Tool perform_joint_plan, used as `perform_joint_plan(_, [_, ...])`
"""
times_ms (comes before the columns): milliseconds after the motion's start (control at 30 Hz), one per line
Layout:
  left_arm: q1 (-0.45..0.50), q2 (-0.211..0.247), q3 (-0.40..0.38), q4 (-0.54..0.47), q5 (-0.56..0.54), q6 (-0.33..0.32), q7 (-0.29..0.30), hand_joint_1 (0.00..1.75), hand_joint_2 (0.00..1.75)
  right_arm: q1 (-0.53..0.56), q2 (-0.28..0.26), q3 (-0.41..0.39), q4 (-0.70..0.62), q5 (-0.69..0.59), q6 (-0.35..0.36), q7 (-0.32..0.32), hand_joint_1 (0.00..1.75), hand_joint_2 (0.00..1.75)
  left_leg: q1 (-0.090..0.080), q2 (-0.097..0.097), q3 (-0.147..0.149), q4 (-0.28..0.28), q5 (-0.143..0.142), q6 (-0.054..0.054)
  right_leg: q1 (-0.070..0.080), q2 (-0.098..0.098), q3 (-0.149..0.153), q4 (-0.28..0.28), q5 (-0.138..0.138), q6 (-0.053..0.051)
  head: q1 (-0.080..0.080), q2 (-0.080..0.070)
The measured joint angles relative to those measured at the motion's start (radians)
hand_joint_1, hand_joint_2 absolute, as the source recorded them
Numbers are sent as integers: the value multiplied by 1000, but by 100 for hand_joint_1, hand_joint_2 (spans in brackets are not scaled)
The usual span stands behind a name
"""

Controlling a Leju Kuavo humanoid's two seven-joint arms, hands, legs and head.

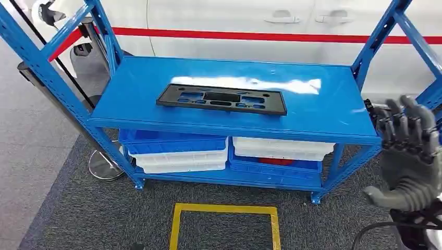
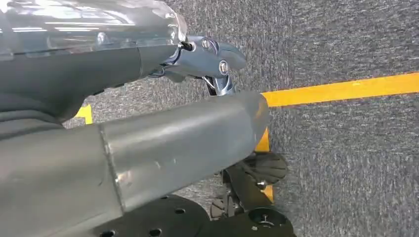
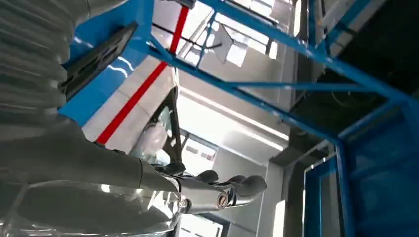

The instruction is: Take the parts from the cabinet and place them on the table.

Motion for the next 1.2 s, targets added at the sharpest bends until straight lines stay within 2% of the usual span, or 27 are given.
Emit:
perform_joint_plan(67, [-2,0,1,0,0,3,4,0,0,-7,6,47,1,48,-15,-4,0,0,-1,0,-1,-4,4,6,-1,1,1,-10,5,8,0,0])
perform_joint_plan(100, [-5,0,1,0,0,3,6,0,0,-10,9,64,2,71,-22,-4,0,0,3,1,6,-23,14,15,4,1,5,-16,8,13,0,0])
perform_joint_plan(133, [-5,-2,1,0,0,4,9,0,0,-10,12,80,3,90,-29,-4,0,0,12,2,16,-39,25,21,1,-7,4,-5,-1,11,0,0])
perform_joint_plan(167, [-6,-5,1,0,0,6,11,0,0,-18,15,92,6,108,-38,-4,0,0,11,1,17,-48,30,25,5,-7,-25,44,-34,9,0,0])
perform_joint_plan(233, [-7,-8,2,2,0,9,16,0,0,-36,25,137,23,167,-63,-3,0,0,8,2,15,-47,31,27,7,-7,-108,201,-100,7,0,0])
perform_joint_plan(267, [-7,-11,2,4,1,11,19,0,0,-36,32,165,30,199,-76,-1,0,0,7,3,15,-47,30,27,8,-7,-143,262,-113,7,0,0])
perform_joint_plan(300, [-8,-11,3,5,1,14,21,0,0,-36,36,190,36,228,-84,1,0,0,6,2,16,-46,29,27,8,-8,-161,282,-103,6,0,0])
perform_joint_plan(333, [-7,-14,6,5,1,16,24,0,0,-38,41,214,42,254,-97,2,0,0,6,1,17,-44,26,25,8,-8,-154,252,-66,4,0,0])
perform_joint_plan(400, [-7,-18,9,5,1,19,29,0,0,-57,49,248,52,301,-118,8,0,0,7,-2,23,-35,15,20,8,-8,-88,92,38,-2,0,0])
perform_joint_plan(433, [-7,-19,10,5,1,20,29,0,0,-69,54,263,56,322,-127,17,0,0,7,-3,22,-29,8,13,9,-8,-62,20,58,-7,0,0])
perform_joint_plan(467, [-9,-19,11,6,1,20,29,0,0,-81,62,278,64,336,-132,28,0,0,-2,-3,16,-20,3,6,16,-8,-52,11,45,-9,0,0])
perform_joint_plan(567, [-11,-19,15,7,-9,17,15,0,0,-124,84,320,80,348,-158,87,0,0,4,0,12,-21,3,-8,19,-2,-61,7,44,-23,0,0])
perform_joint_plan(633, [-13,-15,14,7,-22,16,11,0,0,-148,87,336,92,325,-191,106,0,0,5,0,12,-10,-11,-19,10,-7,-50,-3,45,-34,0,0])
perform_joint_plan(667, [-13,-15,15,7,-28,16,11,0,0,-157,87,342,101,310,-206,105,0,0,6,2,-6,32,-36,-28,7,-9,-48,-5,43,-38,-1,0])
perform_joint_plan(733, [-12,-15,14,7,-36,14,11,0,0,-165,84,354,122,288,-229,98,0,0,16,3,-90,192,-108,-41,9,-13,-48,-5,42,-42,0,0])
perform_joint_plan(767, [-11,-15,14,8,-36,13,12,0,0,-163,80,359,131,282,-236,96,0,0,19,3,-127,260,-128,-45,9,-14,-48,-4,41,-43,0,0])
perform_joint_plan(800, [-10,-15,14,8,-37,12,14,0,0,-159,78,364,139,278,-241,90,0,0,22,3,-150,294,-125,-47,8,-14,-47,-4,41,-42,0,0])
perform_joint_plan(833, [-9,-15,15,8,-36,11,15,0,0,-156,76,367,146,275,-245,86,0,0,24,3,-147,274,-98,-48,7,-13,-46,-4,40,-41,0,0])
perform_joint_plan(867, [-10,-15,15,8,-38,11,16,0,0,-154,72,370,151,273,-248,82,0,0,26,4,-124,214,-54,-48,7,-12,-44,-4,39,-40,0,0])
perform_joint_plan(900, [-10,-14,15,9,-38,10,16,0,0,-153,69,374,156,291,-261,79,0,0,26,11,-84,122,0,-46,6,-22,-40,-4,36,-38,0,0])
perform_joint_plan(933, [-11,-14,15,9,-38,10,16,0,0,-153,64,379,161,326,-282,80,0,0,25,39,-42,31,46,-42,7,-22,-36,-4,34,-34,0,0])
perform_joint_plan(967, [-14,-14,15,9,-38,8,16,0,0,-153,58,383,167,351,-295,80,0,0,15,72,-32,-1,31,-37,13,-23,-34,-3,32,-28,0,0])
perform_joint_plan(1000, [-19,-14,14,9,-38,8,14,0,0,-154,50,388,174,369,-299,81,0,0,11,63,-33,-9,32,-23,15,-25,-37,-2,33,-20,0,0])
perform_joint_plan(1067, [-19,-14,15,9,-38,5,11,0,0,-164,45,402,190,386,-300,94,0,0,9,46,-39,-8,35,-12,17,-43,-34,-7,34,-8,0,0])
perform_joint_plan(1133, [-15,-14,15,9,-37,5,9,0,0,-187,45,415,206,394,-301,112,0,0,16,33,-31,-24,48,9,9,-50,-34,1,25,5,0,0])
perform_joint_plan(1167, [-15,-14,15,9,-38,5,8,0,0,-197,46,420,213,396,-301,119,0,0,14,25,-31,-25,49,14,10,-37,-45,32,1,5,0,0])
perform_joint_plan(1200, [-16,-14,15,9,-38,5,7,0,0,-208,47,428,222,400,-304,126,0,0,13,19,-33,-25,51,20,9,-28,-75,99,-40,4,0,0])
